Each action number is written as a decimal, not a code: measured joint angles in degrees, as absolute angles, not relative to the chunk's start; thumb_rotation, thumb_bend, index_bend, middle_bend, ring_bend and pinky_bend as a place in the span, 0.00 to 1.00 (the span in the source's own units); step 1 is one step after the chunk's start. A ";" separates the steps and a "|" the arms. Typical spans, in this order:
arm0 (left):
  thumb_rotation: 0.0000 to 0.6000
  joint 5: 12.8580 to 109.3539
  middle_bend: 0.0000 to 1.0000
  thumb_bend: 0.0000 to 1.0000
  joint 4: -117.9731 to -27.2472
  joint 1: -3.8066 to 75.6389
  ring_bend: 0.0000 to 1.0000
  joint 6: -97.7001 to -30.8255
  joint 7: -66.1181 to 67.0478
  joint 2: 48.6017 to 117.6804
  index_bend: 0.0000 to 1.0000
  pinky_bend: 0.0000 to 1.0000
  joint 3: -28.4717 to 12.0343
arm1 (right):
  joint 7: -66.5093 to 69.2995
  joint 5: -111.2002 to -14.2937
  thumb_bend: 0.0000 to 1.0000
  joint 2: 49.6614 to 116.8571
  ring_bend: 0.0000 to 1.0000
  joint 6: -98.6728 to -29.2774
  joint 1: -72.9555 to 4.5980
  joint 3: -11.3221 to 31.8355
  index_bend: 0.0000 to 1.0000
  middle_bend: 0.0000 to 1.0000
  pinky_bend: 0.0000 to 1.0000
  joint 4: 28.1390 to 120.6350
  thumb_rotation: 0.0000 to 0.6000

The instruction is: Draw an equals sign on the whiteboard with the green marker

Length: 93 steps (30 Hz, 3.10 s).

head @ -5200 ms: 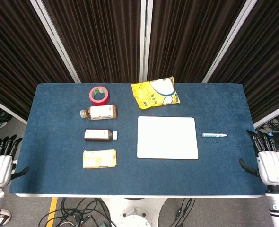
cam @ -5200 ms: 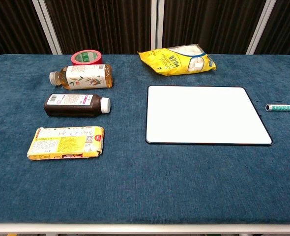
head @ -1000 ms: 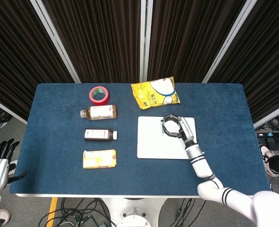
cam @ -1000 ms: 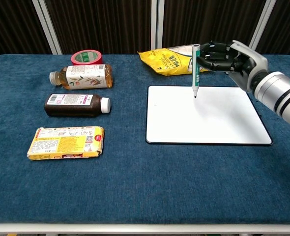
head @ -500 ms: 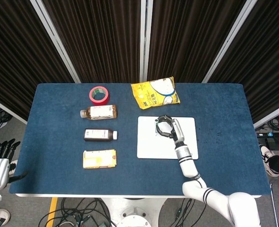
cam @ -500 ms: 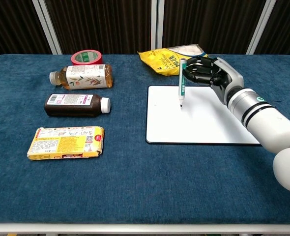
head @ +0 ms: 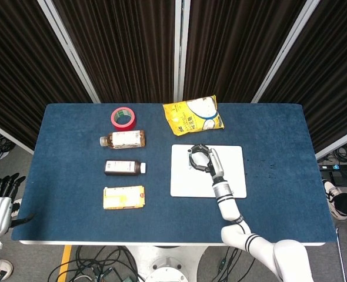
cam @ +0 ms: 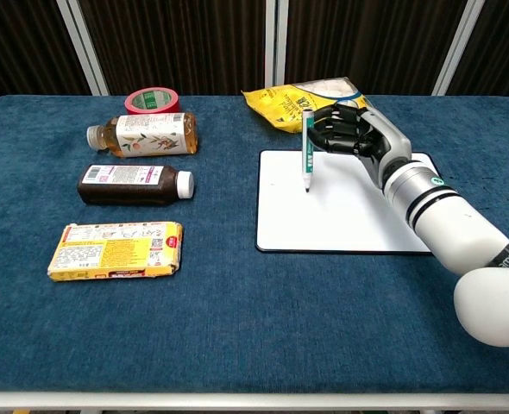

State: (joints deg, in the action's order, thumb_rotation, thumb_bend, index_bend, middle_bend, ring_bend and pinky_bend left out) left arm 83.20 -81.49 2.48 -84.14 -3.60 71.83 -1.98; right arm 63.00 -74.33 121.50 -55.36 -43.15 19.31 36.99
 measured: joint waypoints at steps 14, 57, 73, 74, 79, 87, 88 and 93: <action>1.00 84.49 0.04 0.06 -80.88 2.99 0.00 -84.62 -4.02 72.29 0.11 0.00 -2.07 | 62.65 -76.32 0.69 113.47 0.37 -61.27 -35.74 16.73 0.64 0.57 0.16 45.37 1.00; 1.00 84.94 0.04 0.06 -79.65 2.54 0.00 -85.51 -5.38 72.82 0.11 0.00 -1.85 | 58.71 -77.19 0.69 110.99 0.36 -65.92 -31.44 16.35 0.64 0.57 0.16 51.40 1.00; 1.00 85.08 0.04 0.06 -81.93 3.00 0.00 -84.57 -3.86 71.85 0.11 0.00 -1.51 | 26.11 -84.51 0.66 91.51 0.33 -68.93 -29.67 11.47 0.64 0.57 0.09 58.72 1.00; 1.00 85.05 0.04 0.06 -82.11 2.99 0.00 -84.57 -3.73 71.77 0.11 0.00 -1.51 | 21.55 -85.16 0.65 90.14 0.33 -68.48 -29.76 10.71 0.64 0.57 0.08 58.71 1.00; 1.00 85.02 0.04 0.06 -83.43 2.92 0.00 -84.39 -2.85 71.34 0.11 0.00 -1.24 | 3.80 -88.38 0.63 85.94 0.31 -65.92 -30.58 6.98 0.64 0.55 0.01 57.19 1.00; 1.00 84.73 0.04 0.06 -85.12 3.15 0.00 -83.75 -1.40 70.72 0.11 0.00 -1.12 | -9.23 -90.74 0.62 85.54 0.28 -59.00 -32.14 1.87 0.63 0.53 0.00 49.96 1.00; 1.00 84.74 0.04 0.06 -85.21 3.21 0.00 -83.72 -1.30 70.67 0.11 0.00 -1.16 | -8.98 -90.62 0.62 86.22 0.28 -58.79 -32.25 1.82 0.63 0.52 0.00 48.99 1.00; 1.00 84.42 0.04 0.06 -85.48 3.40 0.00 -83.37 -0.94 70.49 0.11 0.00 -1.28 | -5.98 -89.97 0.62 90.48 0.27 -57.74 -32.99 1.73 0.60 0.50 0.00 43.53 1.00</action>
